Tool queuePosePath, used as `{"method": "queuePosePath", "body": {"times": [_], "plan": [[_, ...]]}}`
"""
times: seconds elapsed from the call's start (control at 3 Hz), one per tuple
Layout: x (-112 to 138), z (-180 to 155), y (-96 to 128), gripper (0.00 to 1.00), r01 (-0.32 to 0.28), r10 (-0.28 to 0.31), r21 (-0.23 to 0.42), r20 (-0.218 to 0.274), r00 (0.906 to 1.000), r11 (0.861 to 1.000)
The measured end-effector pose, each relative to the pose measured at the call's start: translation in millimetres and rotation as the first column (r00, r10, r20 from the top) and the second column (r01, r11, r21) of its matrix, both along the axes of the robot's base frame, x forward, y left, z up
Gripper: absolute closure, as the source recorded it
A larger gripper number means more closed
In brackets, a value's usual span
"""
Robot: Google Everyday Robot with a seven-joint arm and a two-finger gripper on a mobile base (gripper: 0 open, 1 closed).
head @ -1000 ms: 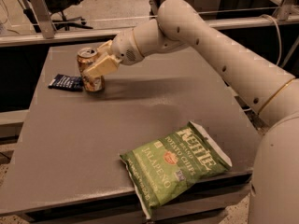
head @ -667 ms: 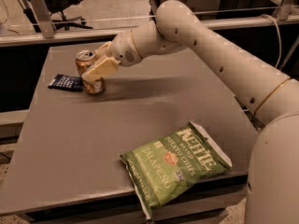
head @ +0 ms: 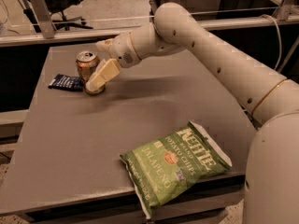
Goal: Move orange can near rxbar blueberry
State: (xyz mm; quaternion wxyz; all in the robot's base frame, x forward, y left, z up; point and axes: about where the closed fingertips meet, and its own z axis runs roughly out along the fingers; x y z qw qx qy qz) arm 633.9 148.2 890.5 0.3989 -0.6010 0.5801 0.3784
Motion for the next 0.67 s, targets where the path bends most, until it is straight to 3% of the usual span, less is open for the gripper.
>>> {"method": "queuePosePath", "body": {"times": [0.33,0.67], "plan": [[14,13,-31,0.0,0.04,-0.04,0.007,0.055,0.9977,0.999],[36,33,-104,0.0,0.11,-0.108,-0.006,0.149,0.9829,0.994]]}}
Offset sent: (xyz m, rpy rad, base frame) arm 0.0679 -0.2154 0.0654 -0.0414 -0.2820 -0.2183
